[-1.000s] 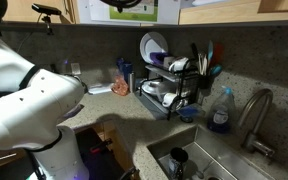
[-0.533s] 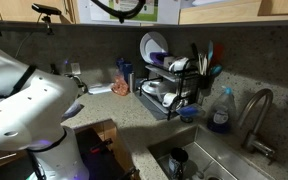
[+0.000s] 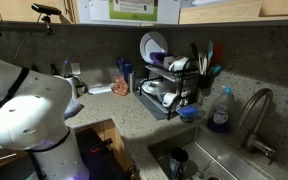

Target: Close the open upper cabinet doors

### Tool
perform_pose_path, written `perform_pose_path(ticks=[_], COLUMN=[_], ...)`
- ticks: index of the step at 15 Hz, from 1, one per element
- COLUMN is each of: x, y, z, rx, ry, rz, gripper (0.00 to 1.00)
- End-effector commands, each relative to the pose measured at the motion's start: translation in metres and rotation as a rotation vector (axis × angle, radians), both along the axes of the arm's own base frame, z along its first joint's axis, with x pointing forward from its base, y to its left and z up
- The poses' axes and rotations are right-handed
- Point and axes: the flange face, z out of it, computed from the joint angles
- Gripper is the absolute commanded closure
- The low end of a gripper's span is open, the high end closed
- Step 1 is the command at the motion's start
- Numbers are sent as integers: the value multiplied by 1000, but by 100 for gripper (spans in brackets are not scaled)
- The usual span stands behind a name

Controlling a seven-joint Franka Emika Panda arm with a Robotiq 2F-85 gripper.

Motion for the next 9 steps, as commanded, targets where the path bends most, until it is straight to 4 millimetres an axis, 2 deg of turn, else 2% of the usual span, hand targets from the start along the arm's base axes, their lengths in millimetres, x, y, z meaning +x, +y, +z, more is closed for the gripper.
perform_pose_path(ticks=[1,6,9], x=[-1,11,9], y=[14,40,61], z=[3,-4,-5], rx=[7,-5,16], ry=[50,113,130], rz=[132,302,462], gripper=[99,99,99])
